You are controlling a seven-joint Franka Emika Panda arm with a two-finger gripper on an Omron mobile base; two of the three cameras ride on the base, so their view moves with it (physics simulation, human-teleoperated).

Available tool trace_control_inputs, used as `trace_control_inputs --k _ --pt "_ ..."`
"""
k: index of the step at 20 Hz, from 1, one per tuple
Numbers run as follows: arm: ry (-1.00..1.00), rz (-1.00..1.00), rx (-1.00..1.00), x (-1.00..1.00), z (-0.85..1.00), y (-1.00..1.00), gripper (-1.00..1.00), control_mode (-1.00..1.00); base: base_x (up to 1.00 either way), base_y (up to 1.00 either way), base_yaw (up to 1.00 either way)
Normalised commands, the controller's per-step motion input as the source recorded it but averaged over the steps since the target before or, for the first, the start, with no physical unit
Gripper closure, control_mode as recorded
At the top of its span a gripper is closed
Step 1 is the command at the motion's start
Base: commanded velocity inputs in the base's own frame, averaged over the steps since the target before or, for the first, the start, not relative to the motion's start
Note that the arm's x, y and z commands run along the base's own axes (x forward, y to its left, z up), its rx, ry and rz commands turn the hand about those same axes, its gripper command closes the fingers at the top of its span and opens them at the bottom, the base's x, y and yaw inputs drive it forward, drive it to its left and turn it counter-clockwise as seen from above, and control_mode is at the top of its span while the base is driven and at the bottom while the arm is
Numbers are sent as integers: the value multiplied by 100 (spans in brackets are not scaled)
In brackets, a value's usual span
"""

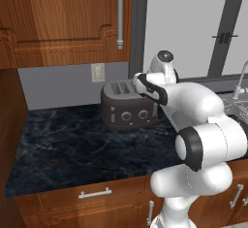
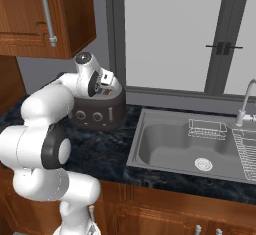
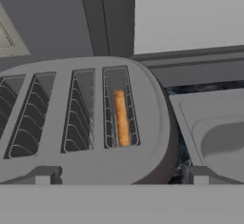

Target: Start the toaster. Once the lever pops up, take the bread to the plate on the dining counter.

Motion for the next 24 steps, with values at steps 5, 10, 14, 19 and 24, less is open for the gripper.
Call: trace_control_inputs --k 5,10,14,19,24 --pt "0 0 0 20 -19 0 -100 -100 0 0 0" --pt "0 0 0 19 -6 0 -100 -100 0 0 0" --pt "0 0 0 4 0 0 -100 -100 0 0 0" --pt "0 0 0 0 0 0 -100 -100 0 0 0" --pt "0 0 0 0 0 0 -100 -100 0 0 0"
